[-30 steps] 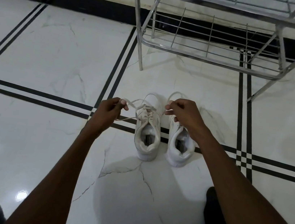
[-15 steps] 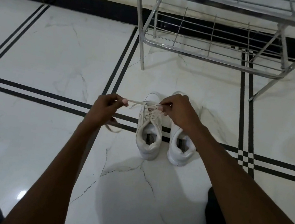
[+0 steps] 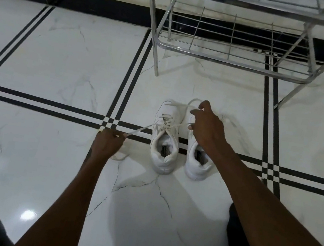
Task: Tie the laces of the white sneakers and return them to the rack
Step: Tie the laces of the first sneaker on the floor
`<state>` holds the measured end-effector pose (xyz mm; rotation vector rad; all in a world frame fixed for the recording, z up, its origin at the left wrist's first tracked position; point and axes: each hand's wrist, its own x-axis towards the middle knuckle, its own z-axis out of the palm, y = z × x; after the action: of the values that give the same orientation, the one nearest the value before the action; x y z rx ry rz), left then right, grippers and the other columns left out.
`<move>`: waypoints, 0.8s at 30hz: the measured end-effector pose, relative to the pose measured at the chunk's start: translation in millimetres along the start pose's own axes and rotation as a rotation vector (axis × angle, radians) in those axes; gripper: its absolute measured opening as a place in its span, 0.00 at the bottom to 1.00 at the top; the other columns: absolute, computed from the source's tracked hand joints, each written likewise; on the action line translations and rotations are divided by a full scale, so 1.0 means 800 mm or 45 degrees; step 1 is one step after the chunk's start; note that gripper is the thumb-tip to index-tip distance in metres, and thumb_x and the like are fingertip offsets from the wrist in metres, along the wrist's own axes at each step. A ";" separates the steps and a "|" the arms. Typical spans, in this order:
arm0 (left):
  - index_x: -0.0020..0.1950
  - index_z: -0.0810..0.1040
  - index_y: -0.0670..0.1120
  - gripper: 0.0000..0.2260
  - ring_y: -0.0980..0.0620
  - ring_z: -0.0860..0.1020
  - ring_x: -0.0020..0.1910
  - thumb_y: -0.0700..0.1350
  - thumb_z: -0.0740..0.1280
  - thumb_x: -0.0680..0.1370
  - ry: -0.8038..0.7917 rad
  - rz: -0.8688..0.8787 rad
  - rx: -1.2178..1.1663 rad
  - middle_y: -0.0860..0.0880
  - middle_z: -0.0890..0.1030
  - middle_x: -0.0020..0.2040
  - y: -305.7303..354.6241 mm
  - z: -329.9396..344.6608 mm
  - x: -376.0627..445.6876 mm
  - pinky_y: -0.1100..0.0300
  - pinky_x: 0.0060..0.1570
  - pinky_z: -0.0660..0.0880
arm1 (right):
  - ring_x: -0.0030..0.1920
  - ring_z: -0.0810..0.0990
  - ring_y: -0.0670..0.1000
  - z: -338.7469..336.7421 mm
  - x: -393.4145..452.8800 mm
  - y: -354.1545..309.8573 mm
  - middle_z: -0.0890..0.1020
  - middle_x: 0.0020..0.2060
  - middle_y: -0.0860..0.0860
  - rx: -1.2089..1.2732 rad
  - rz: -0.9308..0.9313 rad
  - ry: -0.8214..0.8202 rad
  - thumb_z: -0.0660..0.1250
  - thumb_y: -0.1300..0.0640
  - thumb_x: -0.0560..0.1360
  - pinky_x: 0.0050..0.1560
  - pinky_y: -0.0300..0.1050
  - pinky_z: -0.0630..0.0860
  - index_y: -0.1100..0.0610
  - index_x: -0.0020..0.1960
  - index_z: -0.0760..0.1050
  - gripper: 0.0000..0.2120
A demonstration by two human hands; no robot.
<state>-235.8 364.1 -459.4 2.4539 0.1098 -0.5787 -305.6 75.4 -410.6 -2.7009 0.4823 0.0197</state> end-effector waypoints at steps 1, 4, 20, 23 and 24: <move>0.64 0.83 0.43 0.17 0.42 0.82 0.59 0.52 0.70 0.80 0.029 0.104 -0.036 0.41 0.85 0.59 0.013 0.007 -0.003 0.57 0.55 0.72 | 0.48 0.84 0.54 0.005 0.000 -0.003 0.74 0.64 0.53 0.043 -0.092 -0.018 0.69 0.67 0.75 0.46 0.50 0.80 0.57 0.65 0.75 0.19; 0.70 0.78 0.45 0.17 0.45 0.80 0.64 0.45 0.69 0.82 -0.003 0.390 -0.148 0.42 0.80 0.67 0.051 0.027 -0.010 0.59 0.57 0.72 | 0.57 0.82 0.52 0.017 0.002 -0.021 0.76 0.64 0.52 0.143 -0.215 -0.167 0.72 0.63 0.75 0.54 0.48 0.79 0.55 0.66 0.78 0.20; 0.54 0.85 0.42 0.14 0.46 0.85 0.39 0.31 0.62 0.78 -0.035 0.614 0.032 0.44 0.86 0.42 0.103 0.042 -0.009 0.46 0.37 0.85 | 0.45 0.83 0.57 0.039 0.013 -0.035 0.86 0.39 0.57 0.347 -0.112 -0.165 0.64 0.66 0.75 0.46 0.53 0.81 0.59 0.43 0.84 0.10; 0.49 0.85 0.43 0.12 0.45 0.85 0.37 0.32 0.64 0.76 -0.016 0.625 0.152 0.44 0.86 0.39 0.089 0.045 -0.010 0.46 0.39 0.83 | 0.45 0.84 0.58 0.043 0.012 -0.029 0.86 0.41 0.58 0.286 -0.039 -0.200 0.67 0.67 0.73 0.45 0.50 0.82 0.59 0.43 0.85 0.08; 0.48 0.85 0.44 0.11 0.43 0.85 0.38 0.33 0.65 0.74 -0.013 0.623 0.195 0.44 0.86 0.39 0.084 0.045 -0.011 0.46 0.39 0.83 | 0.44 0.86 0.56 0.042 0.011 -0.025 0.87 0.42 0.58 0.253 -0.008 -0.211 0.69 0.67 0.72 0.44 0.47 0.82 0.60 0.45 0.85 0.07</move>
<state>-243.3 289.1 -444.8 2.4921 -0.5428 -0.3911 -288.5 102.9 -434.5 -2.4805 0.4027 0.1827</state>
